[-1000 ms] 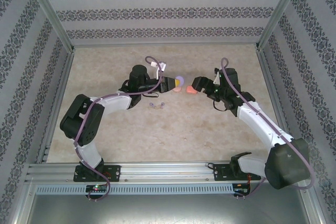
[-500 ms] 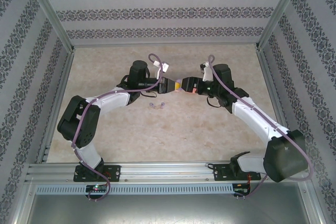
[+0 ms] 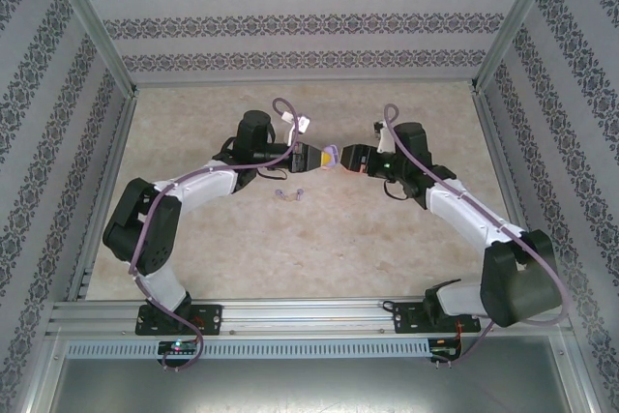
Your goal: Insert the wireless bluetooth earbuds into the charging case
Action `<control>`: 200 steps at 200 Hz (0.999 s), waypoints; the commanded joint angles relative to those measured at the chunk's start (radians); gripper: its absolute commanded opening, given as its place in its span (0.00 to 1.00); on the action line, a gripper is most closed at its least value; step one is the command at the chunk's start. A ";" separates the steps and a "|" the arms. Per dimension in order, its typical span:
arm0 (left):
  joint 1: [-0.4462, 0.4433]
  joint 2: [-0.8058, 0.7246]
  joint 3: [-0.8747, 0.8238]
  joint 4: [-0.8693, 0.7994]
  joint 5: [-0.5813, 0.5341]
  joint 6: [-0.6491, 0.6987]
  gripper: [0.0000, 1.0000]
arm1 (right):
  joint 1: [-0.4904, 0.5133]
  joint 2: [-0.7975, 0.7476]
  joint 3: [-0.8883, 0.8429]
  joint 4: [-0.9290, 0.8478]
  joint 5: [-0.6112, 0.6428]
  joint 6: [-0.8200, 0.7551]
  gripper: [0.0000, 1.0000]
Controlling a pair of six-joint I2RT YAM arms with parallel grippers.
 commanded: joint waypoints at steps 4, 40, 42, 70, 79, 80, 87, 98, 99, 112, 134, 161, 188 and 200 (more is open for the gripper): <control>0.012 -0.061 0.034 0.012 0.028 0.035 0.00 | -0.038 0.017 -0.040 0.029 -0.004 0.032 0.74; 0.016 -0.057 0.020 0.024 0.029 0.033 0.00 | -0.048 -0.049 -0.049 0.028 -0.092 0.040 0.74; 0.016 -0.056 0.019 0.026 0.029 0.033 0.00 | -0.048 -0.055 -0.050 0.030 -0.098 0.039 0.74; 0.022 -0.049 0.014 0.039 0.050 0.031 0.00 | -0.048 -0.125 -0.057 0.049 -0.209 -0.001 0.75; 0.023 -0.044 0.015 0.047 0.057 0.024 0.00 | -0.047 -0.136 -0.052 0.039 -0.226 -0.018 0.75; 0.024 -0.043 0.016 0.047 0.058 0.024 0.00 | -0.047 -0.137 -0.052 0.040 -0.228 -0.018 0.75; 0.025 -0.039 0.018 0.055 0.063 0.017 0.00 | -0.048 -0.141 -0.047 0.037 -0.239 -0.023 0.75; 0.024 -0.031 0.020 0.068 0.075 0.007 0.00 | -0.046 -0.141 -0.041 0.042 -0.255 -0.025 0.74; 0.024 -0.030 0.021 0.069 0.076 0.005 0.00 | -0.047 -0.141 -0.040 0.043 -0.257 -0.025 0.74; 0.026 -0.024 0.025 0.078 0.084 -0.004 0.00 | -0.040 -0.136 -0.031 0.046 -0.261 -0.023 0.73; 0.026 -0.018 0.031 0.077 0.086 -0.009 0.00 | -0.023 -0.123 -0.013 0.052 -0.252 -0.020 0.70; 0.025 -0.015 0.038 0.076 0.089 -0.010 0.00 | -0.002 -0.101 0.013 0.053 -0.240 -0.021 0.66; 0.024 -0.013 0.042 0.084 0.090 -0.017 0.00 | 0.012 -0.075 0.031 0.056 -0.226 -0.020 0.64; 0.025 -0.011 0.043 0.090 0.089 -0.024 0.00 | 0.014 -0.060 0.036 0.061 -0.218 -0.016 0.62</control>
